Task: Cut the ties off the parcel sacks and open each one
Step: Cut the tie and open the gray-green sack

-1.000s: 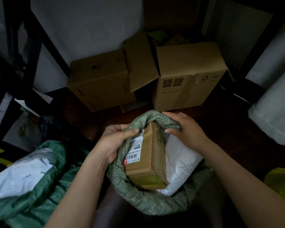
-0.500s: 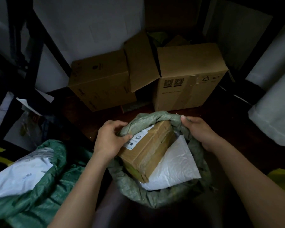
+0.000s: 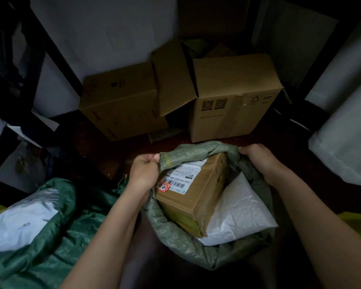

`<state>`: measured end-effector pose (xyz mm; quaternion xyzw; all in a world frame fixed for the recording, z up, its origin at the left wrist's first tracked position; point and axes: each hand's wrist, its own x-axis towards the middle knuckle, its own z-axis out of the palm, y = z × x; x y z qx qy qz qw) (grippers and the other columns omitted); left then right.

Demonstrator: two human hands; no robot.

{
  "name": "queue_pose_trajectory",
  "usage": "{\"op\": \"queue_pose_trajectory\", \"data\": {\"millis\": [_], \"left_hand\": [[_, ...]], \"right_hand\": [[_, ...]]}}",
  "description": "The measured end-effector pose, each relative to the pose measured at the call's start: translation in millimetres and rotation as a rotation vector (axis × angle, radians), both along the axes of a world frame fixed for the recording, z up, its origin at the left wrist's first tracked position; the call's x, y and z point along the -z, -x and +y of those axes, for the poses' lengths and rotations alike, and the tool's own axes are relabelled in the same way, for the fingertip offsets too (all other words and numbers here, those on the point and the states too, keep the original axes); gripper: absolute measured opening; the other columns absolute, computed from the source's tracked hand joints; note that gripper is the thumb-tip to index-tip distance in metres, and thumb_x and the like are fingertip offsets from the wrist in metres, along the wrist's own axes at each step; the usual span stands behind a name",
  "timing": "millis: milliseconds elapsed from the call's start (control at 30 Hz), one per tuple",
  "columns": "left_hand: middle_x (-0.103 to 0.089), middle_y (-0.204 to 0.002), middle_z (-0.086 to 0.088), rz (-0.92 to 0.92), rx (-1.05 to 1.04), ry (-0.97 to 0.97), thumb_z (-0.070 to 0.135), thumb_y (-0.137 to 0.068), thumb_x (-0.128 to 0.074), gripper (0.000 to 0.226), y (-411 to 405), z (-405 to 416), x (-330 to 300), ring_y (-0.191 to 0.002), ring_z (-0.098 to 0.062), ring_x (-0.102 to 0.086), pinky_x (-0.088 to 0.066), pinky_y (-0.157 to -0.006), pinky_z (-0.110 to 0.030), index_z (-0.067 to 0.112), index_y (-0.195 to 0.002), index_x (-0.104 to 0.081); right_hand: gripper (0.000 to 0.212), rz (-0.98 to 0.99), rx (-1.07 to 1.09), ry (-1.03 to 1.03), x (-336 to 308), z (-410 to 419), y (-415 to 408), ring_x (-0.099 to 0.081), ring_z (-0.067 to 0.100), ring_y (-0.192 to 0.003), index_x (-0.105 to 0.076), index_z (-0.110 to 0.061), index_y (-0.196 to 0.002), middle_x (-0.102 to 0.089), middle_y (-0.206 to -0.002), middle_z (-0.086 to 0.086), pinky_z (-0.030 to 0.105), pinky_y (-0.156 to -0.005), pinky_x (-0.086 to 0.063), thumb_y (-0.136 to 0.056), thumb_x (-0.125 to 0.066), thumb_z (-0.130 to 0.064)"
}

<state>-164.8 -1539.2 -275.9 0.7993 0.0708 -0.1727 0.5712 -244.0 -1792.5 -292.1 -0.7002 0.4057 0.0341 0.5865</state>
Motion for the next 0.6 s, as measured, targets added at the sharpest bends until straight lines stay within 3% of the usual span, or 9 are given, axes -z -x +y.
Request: {"op": "queue_pose_trajectory", "data": {"millis": [67,100,167,267,400,500,600], "left_hand": [[-0.069,-0.065,-0.006,0.002,0.007,0.000,0.019,-0.100,-0.048,0.038,-0.4,-3.2,-0.3,-0.068,-0.025,-0.064,-0.053,-0.075,-0.041,0.012,-0.069,-0.069],[-0.069,-0.067,-0.008,0.008,0.014,-0.003,0.019,-0.100,-0.048,0.037,0.4,-4.5,-1.6,-0.068,-0.025,-0.064,-0.054,-0.077,-0.044,0.011,-0.070,-0.069],[-0.069,-0.070,-0.011,0.011,0.027,-0.001,0.019,-0.099,-0.048,0.035,2.0,-6.4,-3.0,-0.070,-0.026,-0.064,-0.053,-0.081,-0.048,0.010,-0.072,-0.069],[-0.069,-0.074,-0.013,0.045,0.035,-0.009,0.019,-0.099,-0.050,0.031,3.1,-5.7,-7.8,-0.074,-0.030,-0.066,-0.054,-0.081,-0.047,0.010,-0.075,-0.067],[-0.068,-0.071,-0.013,0.100,0.063,0.004,0.020,-0.099,-0.051,0.028,5.8,-3.7,-10.2,-0.068,-0.027,-0.065,-0.054,-0.075,-0.043,0.009,-0.077,-0.066],[-0.070,-0.072,-0.014,0.108,0.081,0.004,0.021,-0.097,-0.054,0.025,1.9,-0.7,-14.1,-0.064,-0.026,-0.066,-0.055,-0.068,-0.038,0.005,-0.085,-0.069],[-0.072,-0.070,-0.014,0.053,0.090,0.044,0.021,-0.091,-0.065,0.019,-5.5,6.2,-17.0,-0.061,-0.024,-0.068,-0.054,-0.062,-0.031,0.009,-0.079,-0.074]], "right_hand": [[0.025,-0.250,-0.088,0.239,-7.2,6.4,4.5,-0.059,0.020,-0.110,-0.069,-0.018,-0.107,-0.062,-0.114,0.002,0.028,-0.091,-0.043,-0.090,-0.053,-0.010],[0.030,-0.391,-0.168,0.295,-10.8,10.1,6.1,-0.056,0.014,-0.111,-0.068,-0.027,-0.107,-0.060,-0.118,-0.001,0.026,-0.093,-0.043,-0.090,-0.053,-0.007],[0.031,-0.553,-0.385,0.332,-14.6,17.1,8.1,-0.054,0.007,-0.116,-0.066,-0.037,-0.115,-0.060,-0.124,-0.007,0.025,-0.099,-0.042,-0.091,-0.062,-0.017],[0.039,-0.510,-0.572,0.526,-5.8,20.5,6.0,-0.051,0.005,-0.123,-0.064,-0.036,-0.124,-0.060,-0.128,-0.015,0.033,-0.105,-0.041,-0.086,-0.070,-0.036],[0.021,-0.509,-0.492,0.572,-4.9,21.8,2.1,-0.062,0.010,-0.103,-0.074,-0.025,-0.107,-0.071,-0.106,-0.008,0.038,-0.093,-0.050,-0.086,-0.071,-0.025],[0.009,-0.536,-0.457,0.677,-3.6,23.2,-1.3,-0.066,0.007,-0.082,-0.076,-0.017,-0.091,-0.074,-0.086,-0.004,0.028,-0.079,-0.053,-0.088,-0.069,-0.021],[0.015,-0.441,-0.391,0.580,2.0,28.2,-1.3,-0.060,-0.004,-0.070,-0.074,-0.015,-0.079,-0.069,-0.074,-0.007,0.011,-0.065,-0.044,-0.090,-0.066,-0.022]]}}
